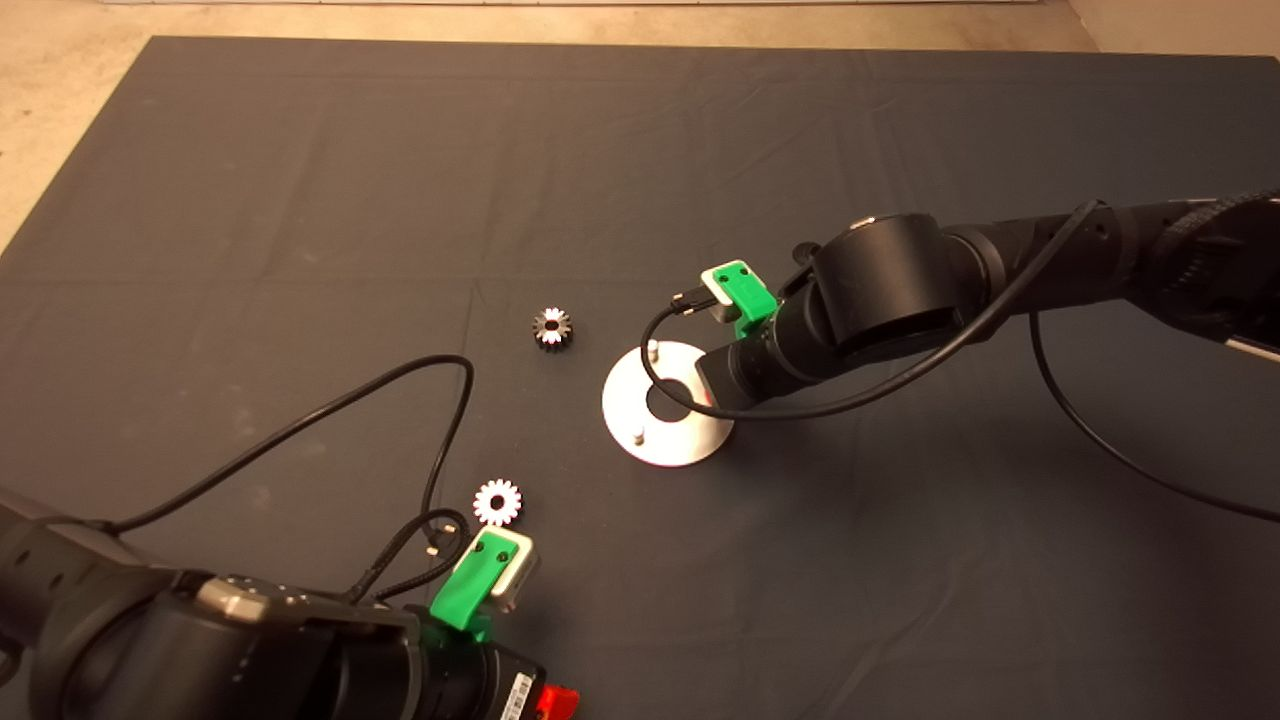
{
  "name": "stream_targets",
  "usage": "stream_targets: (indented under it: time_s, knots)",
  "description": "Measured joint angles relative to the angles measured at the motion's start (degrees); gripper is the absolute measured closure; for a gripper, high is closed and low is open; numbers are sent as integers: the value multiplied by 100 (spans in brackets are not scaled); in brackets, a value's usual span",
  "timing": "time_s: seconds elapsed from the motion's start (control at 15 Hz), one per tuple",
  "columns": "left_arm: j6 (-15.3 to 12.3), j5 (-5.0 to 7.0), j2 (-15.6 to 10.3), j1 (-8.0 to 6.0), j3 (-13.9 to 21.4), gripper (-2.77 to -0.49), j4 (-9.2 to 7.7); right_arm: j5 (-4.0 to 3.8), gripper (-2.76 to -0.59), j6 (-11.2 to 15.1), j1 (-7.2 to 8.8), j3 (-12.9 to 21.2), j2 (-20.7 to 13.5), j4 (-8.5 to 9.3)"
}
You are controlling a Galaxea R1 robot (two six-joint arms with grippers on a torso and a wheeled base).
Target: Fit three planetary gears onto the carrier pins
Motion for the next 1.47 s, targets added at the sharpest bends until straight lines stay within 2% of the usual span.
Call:
stream_targets:
  time_s: [1.47]
  knots:
    - [0,0,2,0,0,-236,0,2,-92,1,0,1,26,3]
